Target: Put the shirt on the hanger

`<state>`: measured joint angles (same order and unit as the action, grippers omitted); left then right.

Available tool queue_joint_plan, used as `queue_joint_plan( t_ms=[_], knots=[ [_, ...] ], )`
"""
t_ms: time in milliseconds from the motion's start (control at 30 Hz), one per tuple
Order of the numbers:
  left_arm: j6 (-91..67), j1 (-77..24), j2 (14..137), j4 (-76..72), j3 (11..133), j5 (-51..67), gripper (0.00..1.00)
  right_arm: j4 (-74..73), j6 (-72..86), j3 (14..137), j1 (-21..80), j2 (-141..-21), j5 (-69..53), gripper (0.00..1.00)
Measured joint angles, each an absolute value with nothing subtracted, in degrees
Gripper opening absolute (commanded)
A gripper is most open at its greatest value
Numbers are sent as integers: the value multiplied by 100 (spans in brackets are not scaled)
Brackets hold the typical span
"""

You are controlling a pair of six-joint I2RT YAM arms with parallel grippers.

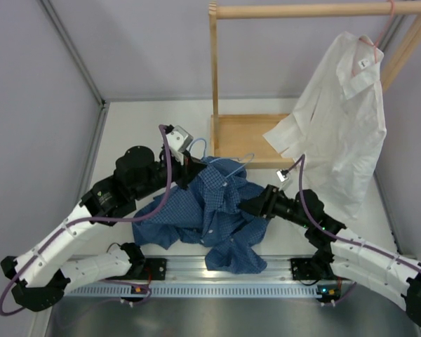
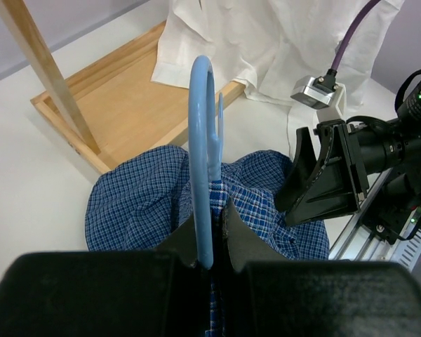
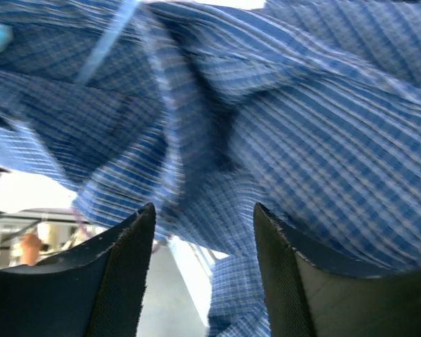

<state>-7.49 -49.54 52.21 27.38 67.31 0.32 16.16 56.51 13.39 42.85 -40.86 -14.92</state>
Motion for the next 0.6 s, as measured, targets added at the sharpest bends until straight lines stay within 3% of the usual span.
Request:
queue_joint_plan(
  t_ms=[333,600],
  knots=[
    [-764,-4954,5201,2683,6558,-23,0,2342,6130,1299,4528,-4189,-1466,40],
    [-834,-4954,5177,2357,6381,-93,0,2309,6593,1100,4875,-3704,-1000,42]
  ],
)
